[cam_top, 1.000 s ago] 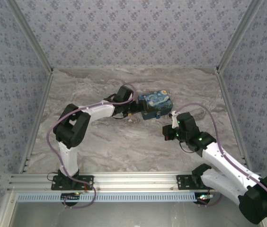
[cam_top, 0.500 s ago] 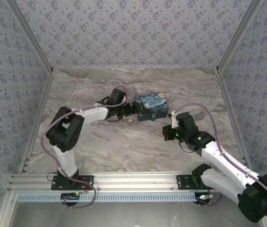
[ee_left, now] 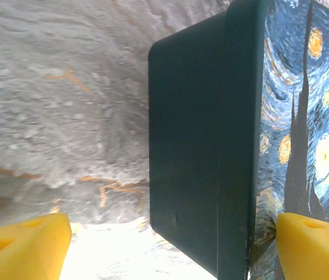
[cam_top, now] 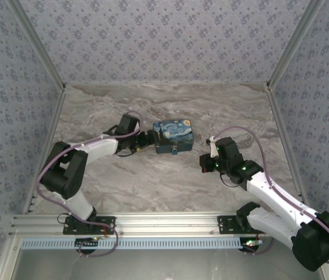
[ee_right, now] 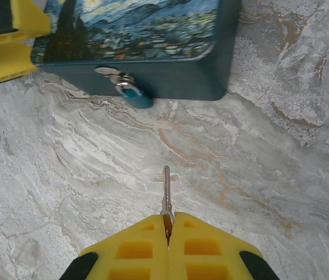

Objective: Unlock the padlock with the key

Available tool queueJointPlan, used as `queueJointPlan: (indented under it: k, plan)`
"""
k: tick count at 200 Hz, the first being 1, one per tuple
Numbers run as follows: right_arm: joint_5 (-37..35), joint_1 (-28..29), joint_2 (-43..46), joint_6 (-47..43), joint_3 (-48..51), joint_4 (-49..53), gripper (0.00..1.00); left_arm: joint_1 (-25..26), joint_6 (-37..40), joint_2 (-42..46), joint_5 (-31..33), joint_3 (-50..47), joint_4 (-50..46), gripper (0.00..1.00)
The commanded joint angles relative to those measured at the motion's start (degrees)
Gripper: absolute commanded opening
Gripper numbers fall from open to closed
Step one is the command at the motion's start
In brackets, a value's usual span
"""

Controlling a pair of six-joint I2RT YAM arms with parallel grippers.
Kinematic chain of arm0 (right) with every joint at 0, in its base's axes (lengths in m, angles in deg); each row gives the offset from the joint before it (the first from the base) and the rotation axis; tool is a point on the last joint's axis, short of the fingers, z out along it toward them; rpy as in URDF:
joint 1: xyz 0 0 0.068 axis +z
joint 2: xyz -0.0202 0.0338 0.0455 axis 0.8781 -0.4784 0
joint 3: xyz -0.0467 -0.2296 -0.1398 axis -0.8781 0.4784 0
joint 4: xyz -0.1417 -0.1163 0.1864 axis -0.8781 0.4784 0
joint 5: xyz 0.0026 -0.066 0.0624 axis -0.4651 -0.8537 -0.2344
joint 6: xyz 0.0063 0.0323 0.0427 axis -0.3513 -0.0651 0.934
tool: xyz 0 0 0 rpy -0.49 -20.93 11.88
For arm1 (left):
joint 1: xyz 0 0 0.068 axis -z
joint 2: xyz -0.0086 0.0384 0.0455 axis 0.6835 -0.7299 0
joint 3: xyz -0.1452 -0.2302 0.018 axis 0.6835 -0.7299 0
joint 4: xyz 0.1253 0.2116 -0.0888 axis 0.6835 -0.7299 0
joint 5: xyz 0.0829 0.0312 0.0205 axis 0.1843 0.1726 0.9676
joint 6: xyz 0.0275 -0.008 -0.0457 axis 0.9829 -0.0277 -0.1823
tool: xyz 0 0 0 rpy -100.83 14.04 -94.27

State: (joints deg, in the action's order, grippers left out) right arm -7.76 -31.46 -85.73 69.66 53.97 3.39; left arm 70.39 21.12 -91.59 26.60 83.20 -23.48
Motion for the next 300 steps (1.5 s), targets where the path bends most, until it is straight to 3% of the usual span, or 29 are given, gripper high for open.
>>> queueJointPlan:
  k: [1,83,138,165,188,250,300]
  plan:
    - [0.86,-0.25,-0.54,-0.87,-1.95,-0.33,0.00,-2.56,2.79,1.50,3.49,-3.04,-8.09,0.89]
    - [7.39,1.53,-7.33,-0.72,-4.22,-8.61,0.00,-4.94,8.97,14.39,2.15,-7.86,-4.24,0.93]
    - [13.22,2.63,-17.69,-0.93,-9.04,-15.91,0.00,-0.20,13.53,23.36,-4.66,-17.02,5.81,0.92]
    - [15.56,2.64,-23.82,-1.67,-12.70,-16.67,0.00,4.20,15.00,22.78,-8.13,-20.52,13.48,0.92]
    - [15.93,2.55,-27.72,-2.31,-15.28,-16.75,0.00,7.56,17.41,22.14,-7.07,-23.20,19.45,0.93]
    - [15.01,1.14,-34.23,-2.87,-19.10,-15.66,0.00,7.75,18.94,14.51,-9.09,-22.85,25.92,0.93]
    - [12.11,0.87,-36.43,-2.97,-19.56,-13.43,0.00,7.70,22.02,9.30,-6.30,-21.50,28.02,0.89]
